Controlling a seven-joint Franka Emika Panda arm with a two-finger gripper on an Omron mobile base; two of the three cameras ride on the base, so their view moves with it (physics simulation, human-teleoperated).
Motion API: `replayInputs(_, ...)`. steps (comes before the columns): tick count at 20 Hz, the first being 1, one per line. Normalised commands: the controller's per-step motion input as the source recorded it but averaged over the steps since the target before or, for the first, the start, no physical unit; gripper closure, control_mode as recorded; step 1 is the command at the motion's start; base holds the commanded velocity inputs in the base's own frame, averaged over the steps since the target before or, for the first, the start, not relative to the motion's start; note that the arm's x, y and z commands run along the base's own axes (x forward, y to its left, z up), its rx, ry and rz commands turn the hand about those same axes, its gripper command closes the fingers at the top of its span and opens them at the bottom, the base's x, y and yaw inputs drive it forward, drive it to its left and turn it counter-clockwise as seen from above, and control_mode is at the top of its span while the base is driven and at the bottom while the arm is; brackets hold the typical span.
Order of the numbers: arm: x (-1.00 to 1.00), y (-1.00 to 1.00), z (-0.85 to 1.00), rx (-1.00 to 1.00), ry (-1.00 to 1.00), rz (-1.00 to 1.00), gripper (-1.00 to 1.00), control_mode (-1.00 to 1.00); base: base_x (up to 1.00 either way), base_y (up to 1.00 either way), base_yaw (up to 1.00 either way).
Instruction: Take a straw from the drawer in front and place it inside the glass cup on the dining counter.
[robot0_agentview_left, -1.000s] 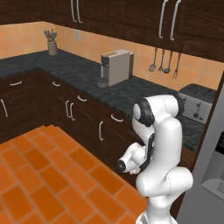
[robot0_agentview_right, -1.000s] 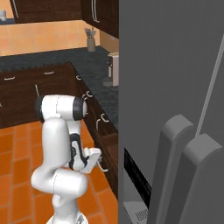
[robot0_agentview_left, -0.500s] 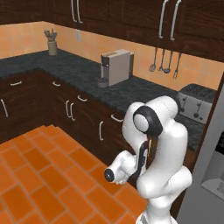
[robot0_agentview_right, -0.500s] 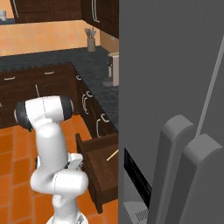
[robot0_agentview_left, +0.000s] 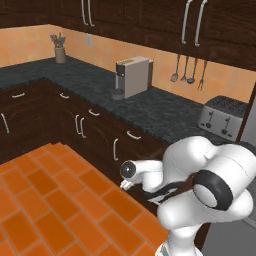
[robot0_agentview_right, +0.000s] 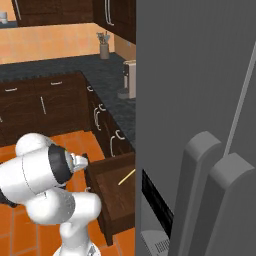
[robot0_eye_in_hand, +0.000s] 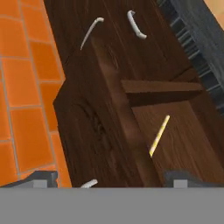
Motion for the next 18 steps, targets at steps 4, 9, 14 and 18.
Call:
replayInputs(4,-0.24,0.05,1.00,0.42,0.24,-0.07,-1.00,-1.00,0.00,0.00,0.00)
replayInputs(9,-0.02,-0.13,0.63,0.24,0.28,-0.28,-1.00,-1.00,0.00,0.00,0.00)
replayInputs(14,0.27,-0.44,0.00,0.00,0.03,-0.32,-1.00,-1.00,0.00,0.00,0.00)
replayInputs(18,0.31,-0.68,0.00,0.00,0.00,-0.29,-1.00,-1.00,0.00,0.00,0.00)
